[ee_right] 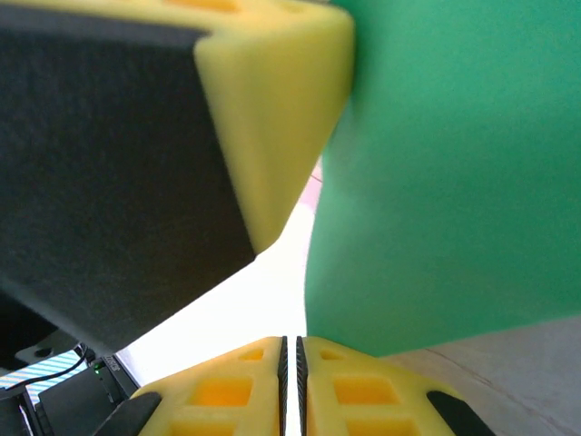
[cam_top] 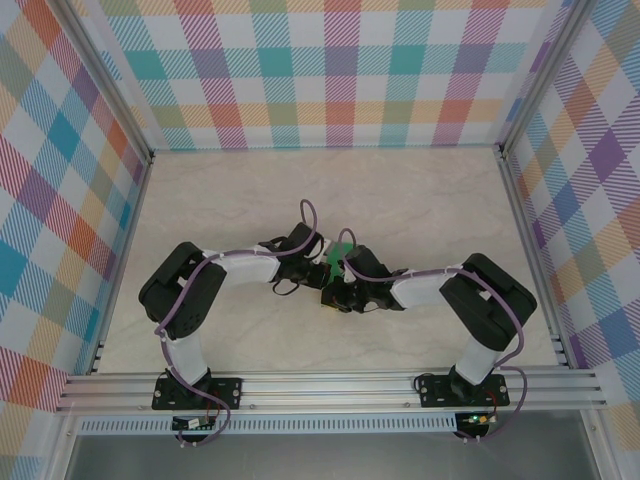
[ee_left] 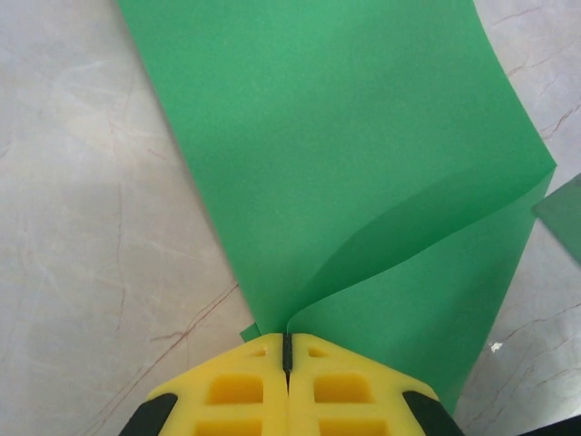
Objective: Fold a paper plane with a square sheet of paper (pick it up from the middle)
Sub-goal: Third fold the triangle at the center of the table.
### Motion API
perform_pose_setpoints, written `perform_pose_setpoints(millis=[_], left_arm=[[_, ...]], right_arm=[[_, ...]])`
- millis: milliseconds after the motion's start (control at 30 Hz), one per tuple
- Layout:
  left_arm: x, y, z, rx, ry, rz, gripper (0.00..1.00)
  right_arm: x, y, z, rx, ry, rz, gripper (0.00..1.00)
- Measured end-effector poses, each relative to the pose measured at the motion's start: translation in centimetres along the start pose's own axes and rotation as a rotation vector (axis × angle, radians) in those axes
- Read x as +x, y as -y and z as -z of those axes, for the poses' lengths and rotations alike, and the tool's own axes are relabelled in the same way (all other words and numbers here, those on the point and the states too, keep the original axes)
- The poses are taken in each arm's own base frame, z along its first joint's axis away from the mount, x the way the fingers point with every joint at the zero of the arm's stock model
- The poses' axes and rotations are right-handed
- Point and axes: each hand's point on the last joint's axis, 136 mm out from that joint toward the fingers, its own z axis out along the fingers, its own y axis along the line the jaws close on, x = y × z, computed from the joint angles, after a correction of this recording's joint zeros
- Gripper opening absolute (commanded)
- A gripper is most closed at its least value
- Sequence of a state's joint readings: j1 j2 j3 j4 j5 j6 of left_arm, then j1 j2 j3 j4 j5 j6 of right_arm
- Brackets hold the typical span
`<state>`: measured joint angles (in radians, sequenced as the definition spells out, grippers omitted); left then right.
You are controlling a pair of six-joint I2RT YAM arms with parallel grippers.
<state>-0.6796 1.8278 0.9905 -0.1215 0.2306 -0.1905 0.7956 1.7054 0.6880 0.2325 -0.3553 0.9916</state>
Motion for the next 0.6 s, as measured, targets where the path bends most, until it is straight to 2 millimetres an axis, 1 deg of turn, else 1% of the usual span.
perform_pose_setpoints(millis=[133, 367, 500, 600], left_arm=[[-0.2, 0.0, -0.1, 0.024, 0.005, 0.007, 0.0], [-0.3, 0.0, -0.2, 0.041, 0.002, 0.013, 0.0], [-0.3, 0.1, -0.2, 0.047, 0.003, 0.015, 0.0], [-0.3, 0.1, -0.3, 0.05, 0.004, 0.014, 0.0]], right_arm=[[-0.1, 0.3, -0.8, 0.015, -0.008, -0.009, 0.13], [-0.3, 0.2, -0.9, 0.02, -0.007, -0.01, 0.13], [-0.4, 0.3, -0.2, 0.044, 0.007, -0.012, 0.15], [-0.7, -0.4, 0.7, 0.042, 0.034, 0.001, 0.15]])
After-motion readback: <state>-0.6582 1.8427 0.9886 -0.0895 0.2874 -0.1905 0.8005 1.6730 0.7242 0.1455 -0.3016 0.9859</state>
